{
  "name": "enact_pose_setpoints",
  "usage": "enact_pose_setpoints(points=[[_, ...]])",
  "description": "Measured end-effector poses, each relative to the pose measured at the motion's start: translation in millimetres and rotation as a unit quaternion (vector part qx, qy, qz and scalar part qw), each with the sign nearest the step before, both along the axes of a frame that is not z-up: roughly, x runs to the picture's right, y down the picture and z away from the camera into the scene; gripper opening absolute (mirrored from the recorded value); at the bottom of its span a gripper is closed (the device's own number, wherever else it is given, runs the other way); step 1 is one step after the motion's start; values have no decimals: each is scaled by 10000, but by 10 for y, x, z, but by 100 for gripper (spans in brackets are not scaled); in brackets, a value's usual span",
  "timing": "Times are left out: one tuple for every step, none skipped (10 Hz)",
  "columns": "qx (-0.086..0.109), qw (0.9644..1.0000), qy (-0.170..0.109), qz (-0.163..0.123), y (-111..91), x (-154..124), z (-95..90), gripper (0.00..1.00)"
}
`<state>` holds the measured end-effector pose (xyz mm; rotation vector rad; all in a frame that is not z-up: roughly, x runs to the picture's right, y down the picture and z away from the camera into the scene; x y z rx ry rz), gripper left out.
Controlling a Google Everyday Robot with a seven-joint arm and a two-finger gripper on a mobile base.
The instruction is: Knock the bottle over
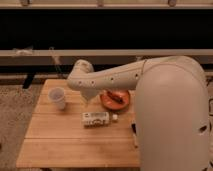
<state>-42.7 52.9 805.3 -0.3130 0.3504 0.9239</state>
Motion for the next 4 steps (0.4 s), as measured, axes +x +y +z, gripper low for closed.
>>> enact_pose_setpoints(points=[[-64,10000,-20,39,14,144,5,80],[-161,9997,-172,59,35,238,-13,80],[-206,9994,-254,69,43,312,-23,80],[-234,9993,-298,78,54,315,-30,80]])
